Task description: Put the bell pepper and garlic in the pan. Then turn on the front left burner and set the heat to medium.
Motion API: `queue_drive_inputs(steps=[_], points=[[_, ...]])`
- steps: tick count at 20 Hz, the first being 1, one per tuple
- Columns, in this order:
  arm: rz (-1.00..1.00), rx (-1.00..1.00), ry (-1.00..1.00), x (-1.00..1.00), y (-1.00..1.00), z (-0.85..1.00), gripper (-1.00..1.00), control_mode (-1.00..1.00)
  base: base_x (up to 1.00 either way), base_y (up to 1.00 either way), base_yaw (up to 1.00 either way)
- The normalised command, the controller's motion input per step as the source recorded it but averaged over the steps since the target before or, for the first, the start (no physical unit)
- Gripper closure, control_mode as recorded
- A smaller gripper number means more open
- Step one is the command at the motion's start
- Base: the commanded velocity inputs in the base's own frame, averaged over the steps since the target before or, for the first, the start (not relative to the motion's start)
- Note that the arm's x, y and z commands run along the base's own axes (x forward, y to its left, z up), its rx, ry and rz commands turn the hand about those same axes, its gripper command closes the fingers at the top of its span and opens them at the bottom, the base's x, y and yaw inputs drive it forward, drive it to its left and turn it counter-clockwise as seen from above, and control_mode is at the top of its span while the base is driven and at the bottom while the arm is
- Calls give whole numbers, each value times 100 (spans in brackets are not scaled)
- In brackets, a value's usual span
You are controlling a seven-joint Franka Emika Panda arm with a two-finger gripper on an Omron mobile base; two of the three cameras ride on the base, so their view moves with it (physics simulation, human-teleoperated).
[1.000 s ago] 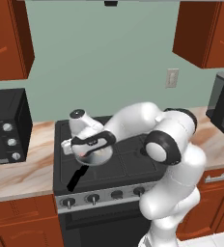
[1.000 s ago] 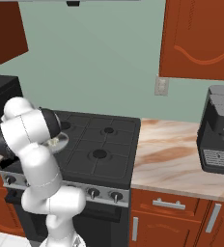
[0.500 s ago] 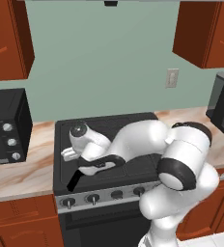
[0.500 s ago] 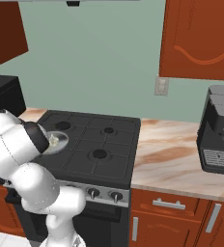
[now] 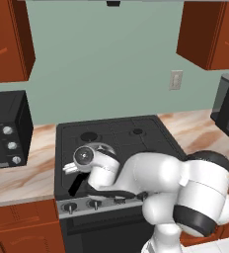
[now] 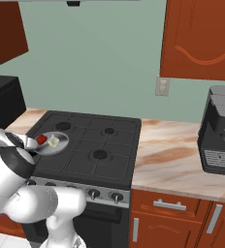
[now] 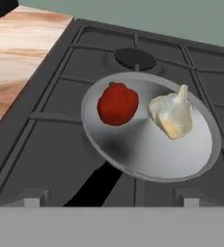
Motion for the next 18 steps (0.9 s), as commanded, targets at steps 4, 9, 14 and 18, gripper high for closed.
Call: queue_drive_inputs(steps=[4, 9, 14, 18], points=[[0, 7, -4, -25, 3, 12, -100, -100, 0, 0, 0], [1, 14, -8, -31, 1, 5, -100, -100, 0, 0, 0], [1, 11, -11, -36, 13, 0, -100, -100, 0, 0, 0], [3, 11, -16, -27, 26, 0, -100, -100, 0, 0, 0]])
